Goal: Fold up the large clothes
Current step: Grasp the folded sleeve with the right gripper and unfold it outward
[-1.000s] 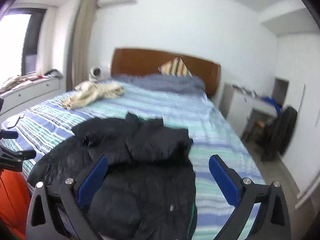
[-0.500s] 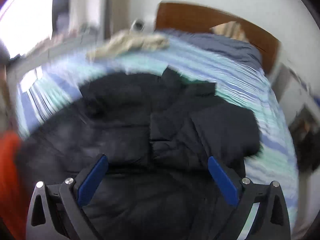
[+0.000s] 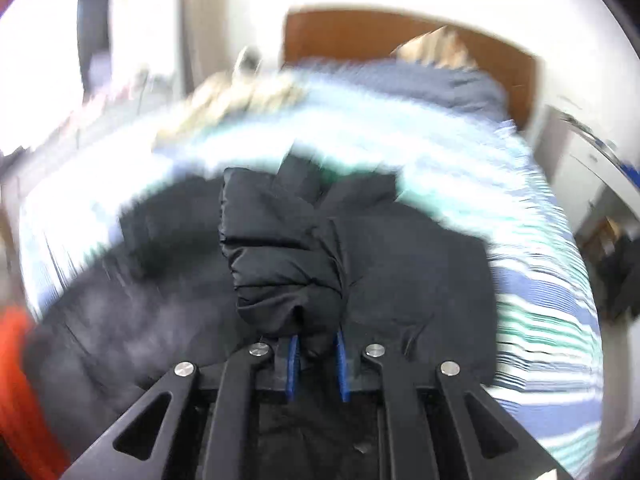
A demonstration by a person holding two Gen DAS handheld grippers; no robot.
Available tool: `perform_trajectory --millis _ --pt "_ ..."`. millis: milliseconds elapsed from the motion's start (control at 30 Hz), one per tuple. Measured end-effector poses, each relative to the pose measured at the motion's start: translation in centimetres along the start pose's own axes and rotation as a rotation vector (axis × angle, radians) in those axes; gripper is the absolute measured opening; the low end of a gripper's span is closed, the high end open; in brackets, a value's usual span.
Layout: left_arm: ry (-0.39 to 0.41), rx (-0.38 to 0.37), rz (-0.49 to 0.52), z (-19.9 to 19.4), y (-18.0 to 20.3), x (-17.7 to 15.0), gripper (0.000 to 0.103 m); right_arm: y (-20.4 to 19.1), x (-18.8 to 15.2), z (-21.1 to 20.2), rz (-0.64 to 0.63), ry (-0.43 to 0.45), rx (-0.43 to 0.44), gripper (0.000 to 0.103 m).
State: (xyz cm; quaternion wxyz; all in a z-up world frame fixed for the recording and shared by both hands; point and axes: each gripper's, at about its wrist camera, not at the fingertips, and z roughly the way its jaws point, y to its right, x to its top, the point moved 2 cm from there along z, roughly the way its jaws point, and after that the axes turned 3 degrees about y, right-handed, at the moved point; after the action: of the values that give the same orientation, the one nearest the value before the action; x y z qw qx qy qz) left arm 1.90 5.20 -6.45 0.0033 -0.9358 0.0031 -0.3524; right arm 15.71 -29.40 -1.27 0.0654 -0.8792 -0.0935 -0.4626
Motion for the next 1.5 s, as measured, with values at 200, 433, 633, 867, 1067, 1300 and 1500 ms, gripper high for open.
perform_trajectory --millis 200,433,633,867,1067,1300,1500 --pt "0.013 -0.037 0.037 0.1 1.7 0.8 0.103 11.9 1.5 -13.1 0.229 0.221 -0.211 0.015" --pt "0.051 -0.059 0.104 -1.3 4.0 1.0 0.103 27.6 -10.5 -15.1 0.653 0.161 -0.518 0.015" --pt "0.036 -0.025 0.108 -0.9 3.5 0.9 0.103 33.7 -23.3 -11.8 0.928 -0.044 -0.603 0.015" --pt "0.044 -0.015 0.080 -1.0 2.2 0.8 0.103 33.4 -27.1 -11.6 1.091 -0.018 -0.571 0.028" --pt "0.005 -0.011 0.053 0.3 1.5 0.2 0.103 33.9 -29.3 -14.6 1.159 0.005 -0.678 0.064" --pt "-0.018 -0.131 0.199 1.6 4.6 1.5 0.103 28.9 -25.5 -18.5 0.936 0.058 -0.722 0.064" --pt "0.124 -0.213 0.446 2.3 9.9 5.7 0.103 18.5 -20.6 -18.7 0.668 0.069 -0.547 0.064"
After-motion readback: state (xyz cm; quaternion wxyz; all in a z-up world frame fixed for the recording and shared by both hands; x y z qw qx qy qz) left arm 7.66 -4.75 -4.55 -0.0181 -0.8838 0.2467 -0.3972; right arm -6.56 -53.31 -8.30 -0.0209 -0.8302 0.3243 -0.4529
